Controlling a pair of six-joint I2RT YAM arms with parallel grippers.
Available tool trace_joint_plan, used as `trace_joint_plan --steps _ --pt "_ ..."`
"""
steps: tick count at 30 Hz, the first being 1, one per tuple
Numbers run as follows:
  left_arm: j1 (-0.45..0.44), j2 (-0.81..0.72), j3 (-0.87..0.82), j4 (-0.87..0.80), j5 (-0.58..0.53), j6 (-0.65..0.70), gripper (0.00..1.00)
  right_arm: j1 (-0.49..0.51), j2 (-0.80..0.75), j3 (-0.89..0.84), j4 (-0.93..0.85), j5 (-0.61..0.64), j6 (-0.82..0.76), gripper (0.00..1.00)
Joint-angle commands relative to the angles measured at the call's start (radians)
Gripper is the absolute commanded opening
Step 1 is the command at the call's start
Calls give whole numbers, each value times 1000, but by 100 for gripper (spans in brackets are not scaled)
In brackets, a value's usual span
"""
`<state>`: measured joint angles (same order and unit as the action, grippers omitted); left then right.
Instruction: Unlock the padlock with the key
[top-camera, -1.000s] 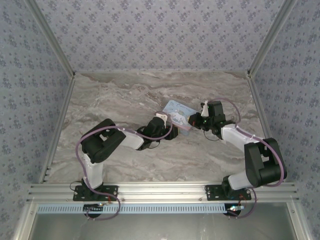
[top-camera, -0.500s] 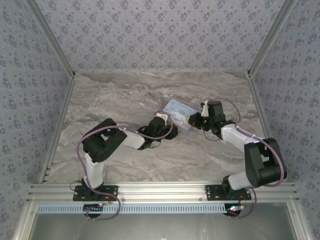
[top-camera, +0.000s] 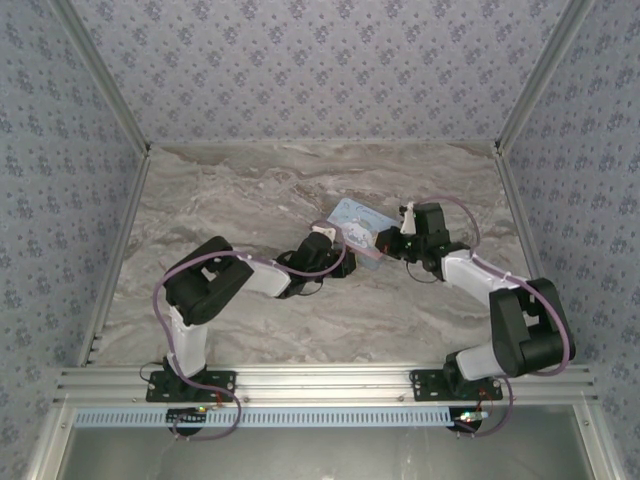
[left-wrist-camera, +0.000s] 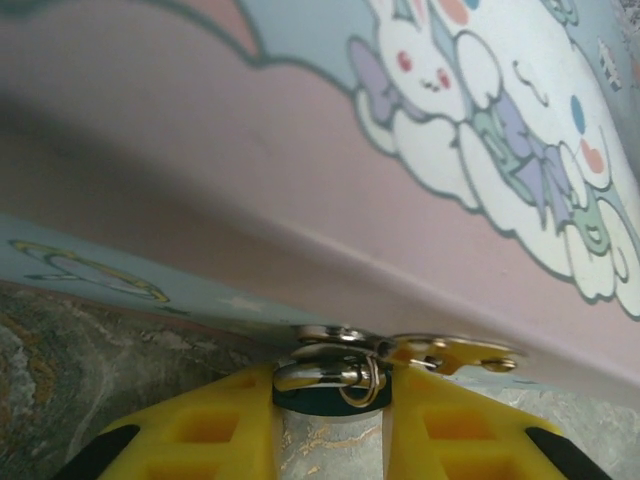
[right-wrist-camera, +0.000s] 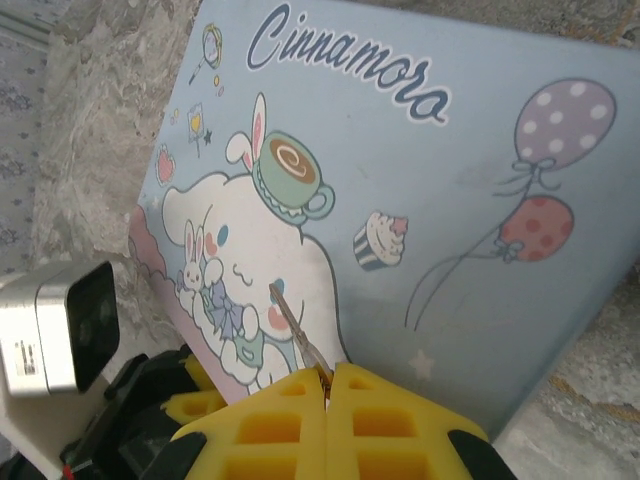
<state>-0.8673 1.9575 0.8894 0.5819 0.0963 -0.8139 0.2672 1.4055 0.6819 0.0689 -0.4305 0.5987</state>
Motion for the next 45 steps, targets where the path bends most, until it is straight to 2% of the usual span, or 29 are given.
trace_joint_plan --steps 1,11,18,24,29,33,39,45 --pt "-14 -36 12 -102 42 -50 26 6 -74 -32 -32 34 -54 0" --pt "-10 -75 58 -142 140 -183 26 28 -341 -183 -134 81 -215 0" --pt "8 -118 84 -213 197 -266 23 122 -504 -290 -188 173 -312 0" --pt "27 -135 88 -200 250 -352 20 232 -486 -315 -164 284 -347 0" --pt "37 -144 97 -204 273 -401 19 284 -434 -303 -127 337 -364 0" --pt "44 -147 92 -175 292 -454 19 297 -387 -327 -26 345 -338 0" --pt "50 -160 94 -202 293 -460 19 299 -340 -351 84 347 -322 0" --pt "51 -170 102 -222 293 -479 19 315 -290 -319 89 386 -369 0"
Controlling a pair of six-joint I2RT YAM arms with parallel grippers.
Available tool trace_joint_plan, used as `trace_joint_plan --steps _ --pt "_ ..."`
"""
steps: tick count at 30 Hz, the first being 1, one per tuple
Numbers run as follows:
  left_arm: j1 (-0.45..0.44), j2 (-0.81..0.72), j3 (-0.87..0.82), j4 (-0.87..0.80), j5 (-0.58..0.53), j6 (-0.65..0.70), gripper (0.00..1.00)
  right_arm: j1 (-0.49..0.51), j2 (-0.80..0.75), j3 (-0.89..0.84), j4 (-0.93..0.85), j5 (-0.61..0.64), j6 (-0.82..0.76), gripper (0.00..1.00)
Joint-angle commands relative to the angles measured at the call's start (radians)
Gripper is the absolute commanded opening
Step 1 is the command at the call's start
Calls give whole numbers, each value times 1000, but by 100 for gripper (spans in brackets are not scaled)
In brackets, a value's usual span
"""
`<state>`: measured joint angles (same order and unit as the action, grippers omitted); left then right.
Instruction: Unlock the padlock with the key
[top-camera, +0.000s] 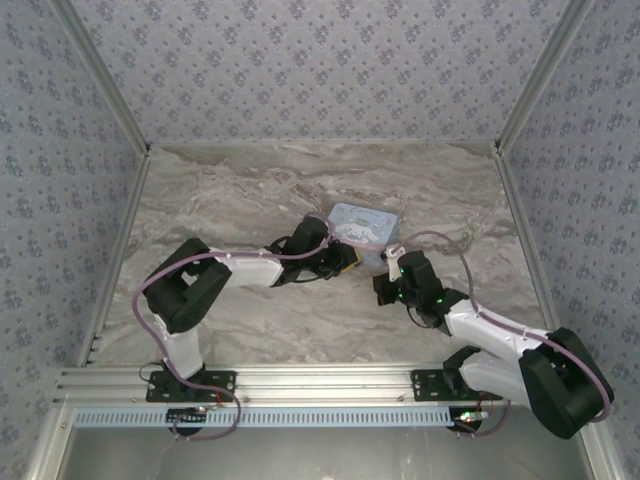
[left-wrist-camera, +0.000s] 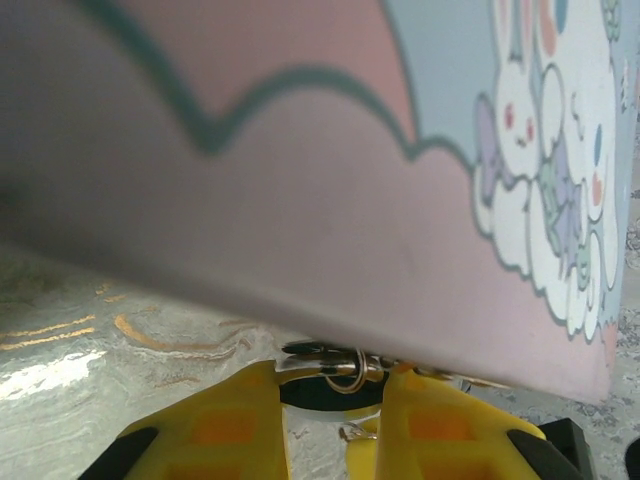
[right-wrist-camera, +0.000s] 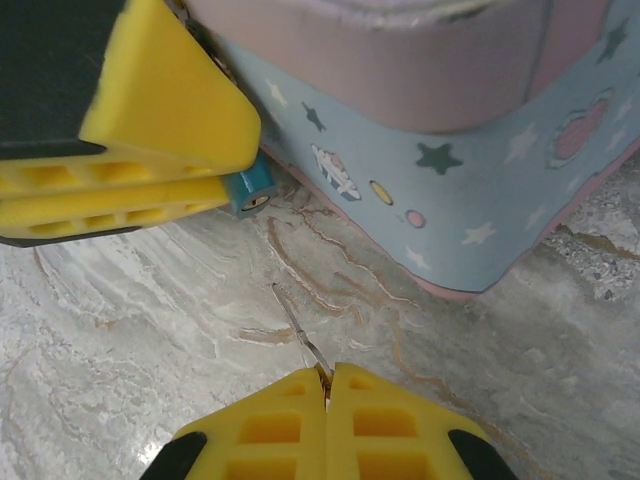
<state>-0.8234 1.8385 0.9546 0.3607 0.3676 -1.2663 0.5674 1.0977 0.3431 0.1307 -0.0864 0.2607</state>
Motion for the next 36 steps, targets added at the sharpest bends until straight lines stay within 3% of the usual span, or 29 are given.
trace_joint_plan --steps 1,16,36 --pt "8 -54 42 -12 22 -25 19 22 25 22 27 58 -36 0" --pt "12 -68 75 -100 42 -60 19 85 40 55 49 184 -77 0" --pt "12 -68 80 -94 47 -71 19 106 108 87 102 190 -66 0"
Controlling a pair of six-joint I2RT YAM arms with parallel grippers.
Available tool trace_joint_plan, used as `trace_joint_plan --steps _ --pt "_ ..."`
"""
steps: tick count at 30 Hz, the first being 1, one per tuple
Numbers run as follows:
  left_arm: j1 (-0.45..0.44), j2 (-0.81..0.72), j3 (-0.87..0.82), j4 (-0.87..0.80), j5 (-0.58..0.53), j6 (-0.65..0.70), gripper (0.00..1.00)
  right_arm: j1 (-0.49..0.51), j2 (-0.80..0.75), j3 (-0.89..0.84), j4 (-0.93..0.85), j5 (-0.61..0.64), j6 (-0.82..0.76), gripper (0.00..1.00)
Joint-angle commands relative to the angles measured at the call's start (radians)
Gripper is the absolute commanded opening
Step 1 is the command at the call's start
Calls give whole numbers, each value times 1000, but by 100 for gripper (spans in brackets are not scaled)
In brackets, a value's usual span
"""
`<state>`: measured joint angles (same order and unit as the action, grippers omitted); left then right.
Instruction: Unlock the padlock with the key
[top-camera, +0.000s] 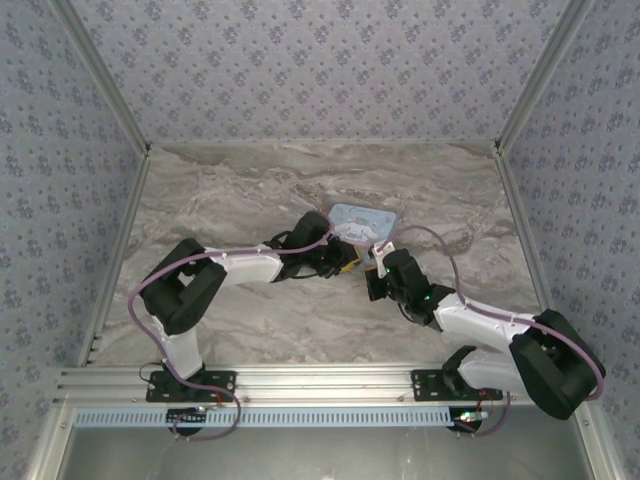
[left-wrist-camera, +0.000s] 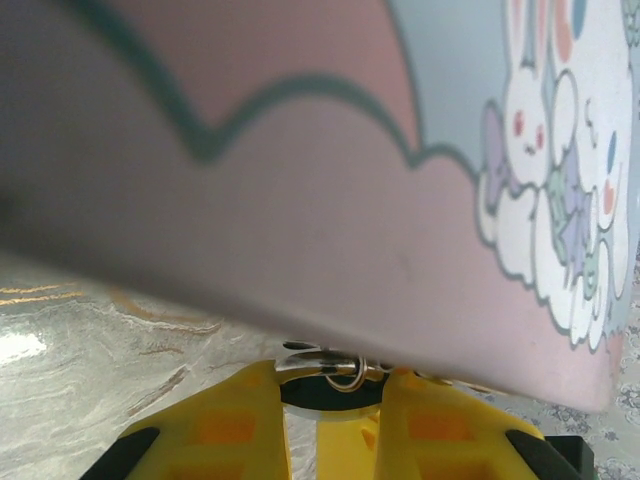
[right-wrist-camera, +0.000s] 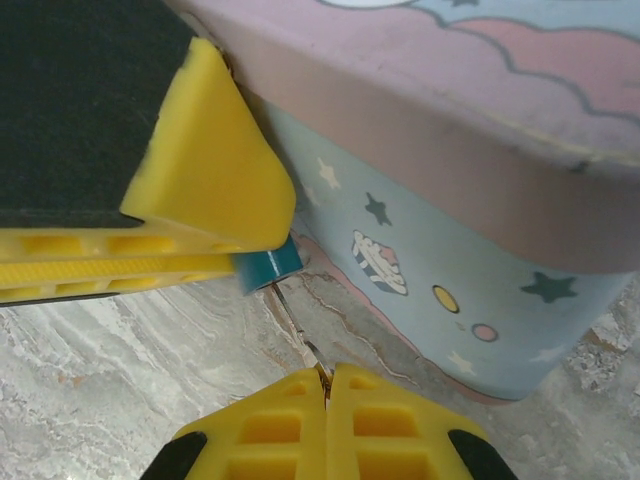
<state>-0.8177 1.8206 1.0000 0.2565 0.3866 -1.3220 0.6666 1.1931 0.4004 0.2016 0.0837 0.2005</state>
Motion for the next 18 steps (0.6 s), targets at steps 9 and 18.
trace_joint_plan --steps 9,18 --pt "6 -50 32 12 28 -17 19 9 13 28 40 41 2 0" --pt "5 -47 31 11 28 -16 19 9 12 26 68 49 16 0"
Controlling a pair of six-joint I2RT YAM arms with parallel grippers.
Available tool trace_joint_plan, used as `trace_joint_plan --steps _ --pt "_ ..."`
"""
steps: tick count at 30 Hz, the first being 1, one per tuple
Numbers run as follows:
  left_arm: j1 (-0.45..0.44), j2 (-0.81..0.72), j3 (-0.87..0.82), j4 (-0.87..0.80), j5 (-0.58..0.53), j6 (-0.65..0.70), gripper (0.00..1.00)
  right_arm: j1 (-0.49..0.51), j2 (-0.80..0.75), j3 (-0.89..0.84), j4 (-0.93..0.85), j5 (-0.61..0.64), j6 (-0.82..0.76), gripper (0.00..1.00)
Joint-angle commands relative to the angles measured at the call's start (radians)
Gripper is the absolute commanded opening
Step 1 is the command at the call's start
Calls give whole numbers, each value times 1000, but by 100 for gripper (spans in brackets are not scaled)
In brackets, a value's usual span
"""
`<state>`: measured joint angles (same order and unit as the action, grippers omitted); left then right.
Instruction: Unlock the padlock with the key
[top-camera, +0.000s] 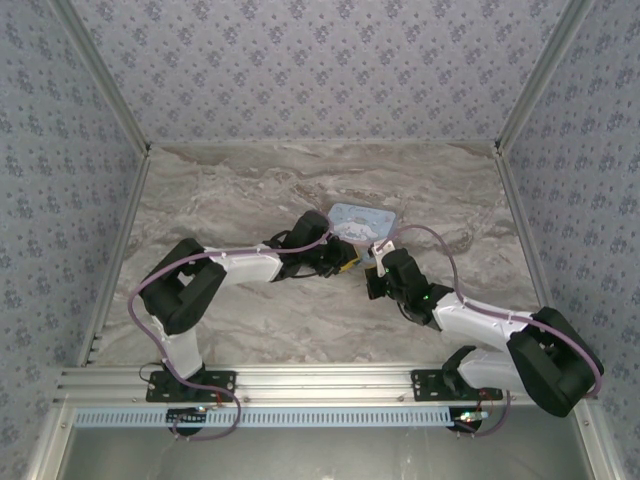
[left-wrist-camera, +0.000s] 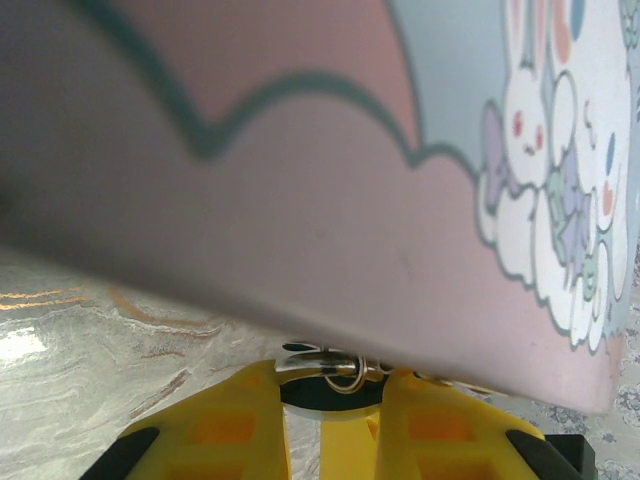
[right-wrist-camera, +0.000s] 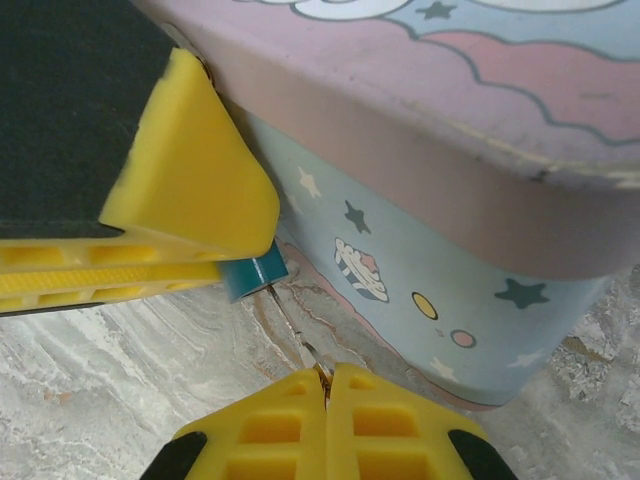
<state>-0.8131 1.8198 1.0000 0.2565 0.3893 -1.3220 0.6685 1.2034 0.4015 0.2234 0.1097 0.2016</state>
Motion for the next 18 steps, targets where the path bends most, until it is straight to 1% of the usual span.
trace_joint_plan --steps 1,18 --pt "1 -47 31 12 25 -15 19 6 3 25 47 22 16 0" --pt "0 -43 19 17 22 -19 19 5 -4 15 78 2 27 0"
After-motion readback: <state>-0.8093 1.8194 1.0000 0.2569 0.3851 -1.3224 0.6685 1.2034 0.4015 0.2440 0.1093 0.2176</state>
